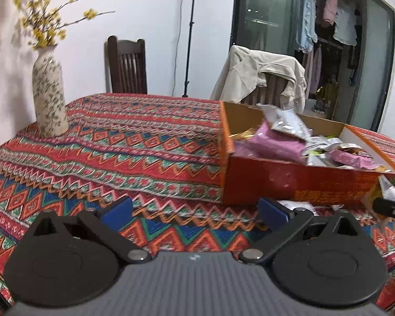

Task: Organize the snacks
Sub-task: 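Grasp a white wrapper with the right tool while the left tool grasps another, then carry both white wrappers up over the orange box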

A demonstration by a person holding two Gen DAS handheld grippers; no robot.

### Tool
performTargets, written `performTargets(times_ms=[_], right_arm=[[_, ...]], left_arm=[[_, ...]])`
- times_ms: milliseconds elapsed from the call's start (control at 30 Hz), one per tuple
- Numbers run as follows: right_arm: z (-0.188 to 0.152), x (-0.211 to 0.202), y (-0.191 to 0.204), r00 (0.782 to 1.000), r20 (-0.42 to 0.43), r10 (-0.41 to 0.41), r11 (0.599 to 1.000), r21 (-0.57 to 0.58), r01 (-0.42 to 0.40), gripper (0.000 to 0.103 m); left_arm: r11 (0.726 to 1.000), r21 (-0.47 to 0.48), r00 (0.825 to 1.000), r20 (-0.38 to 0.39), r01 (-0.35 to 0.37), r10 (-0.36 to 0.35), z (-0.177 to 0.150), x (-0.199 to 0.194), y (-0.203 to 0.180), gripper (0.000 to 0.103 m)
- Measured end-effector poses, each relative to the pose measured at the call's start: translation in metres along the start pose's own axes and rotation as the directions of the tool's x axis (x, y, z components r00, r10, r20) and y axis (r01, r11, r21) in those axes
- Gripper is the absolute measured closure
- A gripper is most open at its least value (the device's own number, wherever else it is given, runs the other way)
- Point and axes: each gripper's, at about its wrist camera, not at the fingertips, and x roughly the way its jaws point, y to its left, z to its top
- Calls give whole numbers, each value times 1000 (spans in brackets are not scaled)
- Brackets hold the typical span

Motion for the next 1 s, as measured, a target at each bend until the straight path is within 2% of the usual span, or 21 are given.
performTargets(times_ms=[267, 500, 767, 833, 900, 967, 1000], right_arm=[[-4, -5, -8, 1000, 24, -11, 999, 36, 10, 84], [-6, -7, -15, 999, 30, -20, 997, 72, 18, 84], [-6, -8, -16, 999, 32, -17, 996, 84, 15, 84], [-6, -8, -16, 999, 32, -15, 997, 82, 12, 84], [-6, -8, -16, 999, 31, -14, 997, 81, 11, 84], [-6, -8, -15, 1000, 29, -13, 997, 81, 10, 84], [-6, -7, -15, 1000, 28, -12, 997, 80, 10, 84]], left_arm=[[997, 68, 999, -21, 36, -34, 9, 6, -50, 0], [994, 104, 997, -72, 17, -9, 4, 22, -83, 0], [990, 139, 996, -92, -1, 14, -3, 31, -98, 1], [990, 141, 995, -99, 0, 15, -4, 34, -99, 8], [991, 137, 994, -114, 14, 2, -5, 36, -99, 26], [991, 127, 991, -131, 33, -16, -7, 39, -98, 38], [992, 123, 990, -136, 43, -26, -7, 40, -98, 38]])
